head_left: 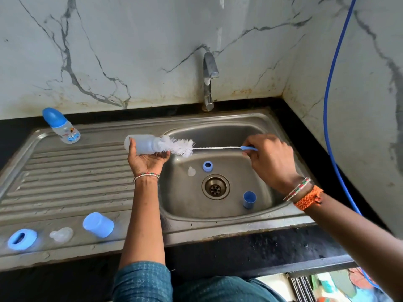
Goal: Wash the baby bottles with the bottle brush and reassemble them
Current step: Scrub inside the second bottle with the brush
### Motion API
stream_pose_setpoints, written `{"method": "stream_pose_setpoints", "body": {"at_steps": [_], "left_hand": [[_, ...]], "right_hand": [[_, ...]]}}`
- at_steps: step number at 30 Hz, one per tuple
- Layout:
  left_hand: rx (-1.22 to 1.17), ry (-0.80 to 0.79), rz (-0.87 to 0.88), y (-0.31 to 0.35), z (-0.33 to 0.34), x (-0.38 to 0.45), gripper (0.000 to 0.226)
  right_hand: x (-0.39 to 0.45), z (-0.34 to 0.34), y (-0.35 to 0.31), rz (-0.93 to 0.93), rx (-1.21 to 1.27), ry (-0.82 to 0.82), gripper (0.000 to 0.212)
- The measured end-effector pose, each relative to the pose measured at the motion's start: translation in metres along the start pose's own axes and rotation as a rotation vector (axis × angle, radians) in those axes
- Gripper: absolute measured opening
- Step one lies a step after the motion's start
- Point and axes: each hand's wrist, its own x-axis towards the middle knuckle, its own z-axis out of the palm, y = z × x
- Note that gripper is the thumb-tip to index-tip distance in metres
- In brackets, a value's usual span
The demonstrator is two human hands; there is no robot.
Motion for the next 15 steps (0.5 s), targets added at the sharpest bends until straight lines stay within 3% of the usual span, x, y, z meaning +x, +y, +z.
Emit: {"method": "stream_pose_setpoints", "body": {"at_steps": [2, 3, 4, 6, 7, 8, 10, 13, 15], "left_hand": [[-0.007, 0.043, 0.018, -0.001, -0.001, 0.003, 0.043], [-0.033, 0.037, 0.029, 0.0, -0.002, 0.003, 0.048], [-0.067, 0.004, 0.038, 0.001, -0.004, 0.001, 0.06], [-0.126, -0.102, 0.044, 0.002, -0.011, 0.001, 0.086], [-0.167, -0.166, 0.038, 0.003, -0.013, 0.0, 0.085], [-0.19, -0.202, 0.022, 0.003, -0.015, -0.001, 0.077], [-0.156, -0.166, 0.002, 0.004, -0.015, -0.001, 0.059], [-0.088, -0.072, 0.018, 0.007, -0.015, 0.003, 0.069], [-0.06, -0.008, 0.1, 0.008, -0.014, 0.003, 0.05]], "right_hand": [[-0.001, 0.006, 0.001, -0.086, -0.013, 0.094, 0.005], [0.001, 0.007, 0.003, -0.052, 0.05, 0.035, 0.004], [0.005, 0.003, 0.004, 0.055, 0.202, -0.14, 0.006], [0.012, -0.009, 0.005, 0.357, 0.719, -0.756, 0.016], [0.012, -0.012, 0.005, 0.473, 0.898, -0.956, 0.02], [0.012, -0.012, 0.006, 0.496, 0.965, -1.016, 0.022], [0.009, -0.006, 0.005, 0.408, 0.817, -0.848, 0.017], [-0.002, 0.008, 0.007, 0.009, 0.146, -0.26, 0.011], [-0.008, 0.019, 0.01, -0.236, -0.04, 0.059, 0.023]]}}
